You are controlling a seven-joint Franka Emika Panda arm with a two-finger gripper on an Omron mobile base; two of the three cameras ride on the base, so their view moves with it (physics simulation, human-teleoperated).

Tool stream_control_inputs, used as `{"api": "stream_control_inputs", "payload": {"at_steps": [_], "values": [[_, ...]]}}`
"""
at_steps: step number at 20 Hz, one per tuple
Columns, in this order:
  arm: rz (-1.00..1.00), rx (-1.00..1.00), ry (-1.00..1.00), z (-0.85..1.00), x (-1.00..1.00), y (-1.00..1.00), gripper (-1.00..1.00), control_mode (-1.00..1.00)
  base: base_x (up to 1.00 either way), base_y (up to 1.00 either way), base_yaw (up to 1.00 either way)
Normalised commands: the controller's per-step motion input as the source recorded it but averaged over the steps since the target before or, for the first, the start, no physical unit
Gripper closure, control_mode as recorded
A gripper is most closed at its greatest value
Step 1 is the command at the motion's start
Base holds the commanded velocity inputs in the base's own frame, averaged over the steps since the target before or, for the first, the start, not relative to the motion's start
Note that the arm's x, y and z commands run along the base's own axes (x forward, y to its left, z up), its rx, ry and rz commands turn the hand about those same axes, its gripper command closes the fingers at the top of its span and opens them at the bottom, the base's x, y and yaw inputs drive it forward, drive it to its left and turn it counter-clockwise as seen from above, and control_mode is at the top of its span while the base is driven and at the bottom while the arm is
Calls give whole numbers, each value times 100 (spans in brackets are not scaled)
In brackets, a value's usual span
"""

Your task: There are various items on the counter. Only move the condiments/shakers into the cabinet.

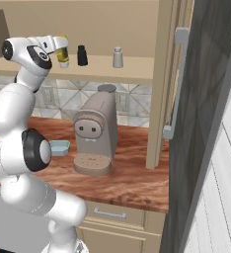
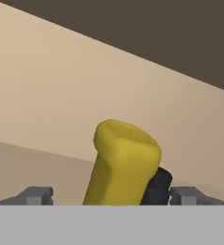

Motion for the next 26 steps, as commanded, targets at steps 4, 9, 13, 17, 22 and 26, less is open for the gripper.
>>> {"api": "stream_control_inputs", "payload": {"at_steps": [4, 9, 13, 17, 22, 26], "values": [[0, 0, 0, -7, -62, 0, -100, -100, 0, 0, 0], [-1, 0, 0, -40, -100, 0, -100, -100, 0, 0, 0], [-8, 0, 0, -72, -100, -11, -100, -100, 0, 0, 0], [-7, 0, 0, -99, -100, -52, -100, -100, 0, 0, 0], [-6, 0, 0, -99, -100, -63, -100, -100, 0, 0, 0], [-19, 15, -5, -26, -75, -48, -100, -100, 0, 0, 0]]}}
